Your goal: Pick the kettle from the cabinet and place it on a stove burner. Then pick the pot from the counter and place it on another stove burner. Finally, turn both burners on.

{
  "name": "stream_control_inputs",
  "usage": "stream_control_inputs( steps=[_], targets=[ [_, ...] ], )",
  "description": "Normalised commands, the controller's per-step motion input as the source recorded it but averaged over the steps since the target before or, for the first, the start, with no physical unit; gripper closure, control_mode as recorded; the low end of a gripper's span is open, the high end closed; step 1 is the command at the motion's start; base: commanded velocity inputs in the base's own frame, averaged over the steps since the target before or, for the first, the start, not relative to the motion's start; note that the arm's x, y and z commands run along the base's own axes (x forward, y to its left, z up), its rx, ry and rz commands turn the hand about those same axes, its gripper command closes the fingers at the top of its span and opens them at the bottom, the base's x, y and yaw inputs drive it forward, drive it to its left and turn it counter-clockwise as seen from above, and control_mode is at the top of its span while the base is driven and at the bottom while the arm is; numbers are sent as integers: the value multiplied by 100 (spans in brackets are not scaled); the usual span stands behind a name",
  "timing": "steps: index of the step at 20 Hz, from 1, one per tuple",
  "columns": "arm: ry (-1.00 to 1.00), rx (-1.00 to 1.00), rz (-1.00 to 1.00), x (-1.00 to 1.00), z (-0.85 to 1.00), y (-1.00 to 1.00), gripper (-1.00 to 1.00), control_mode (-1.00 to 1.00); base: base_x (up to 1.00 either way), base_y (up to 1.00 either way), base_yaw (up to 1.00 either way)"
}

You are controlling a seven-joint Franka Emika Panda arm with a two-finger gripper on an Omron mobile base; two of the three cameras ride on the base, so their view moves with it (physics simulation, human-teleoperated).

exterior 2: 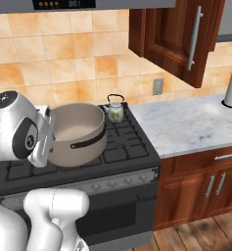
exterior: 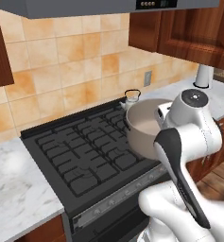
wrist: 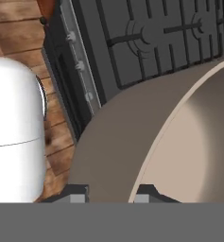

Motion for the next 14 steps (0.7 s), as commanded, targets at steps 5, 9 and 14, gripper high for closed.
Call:
stream_control_inputs(
  steps=[5, 9, 14],
  targets=[
    [0, 0, 0, 42, -4, -11, 100, -100, 0, 0, 0],
    [0, 0, 0, 43, -10, -16, 100, -100, 0, 0, 0],
    [0, 0, -2, 41, -13, -15, 100, -100, 0, 0, 0]
  ],
)
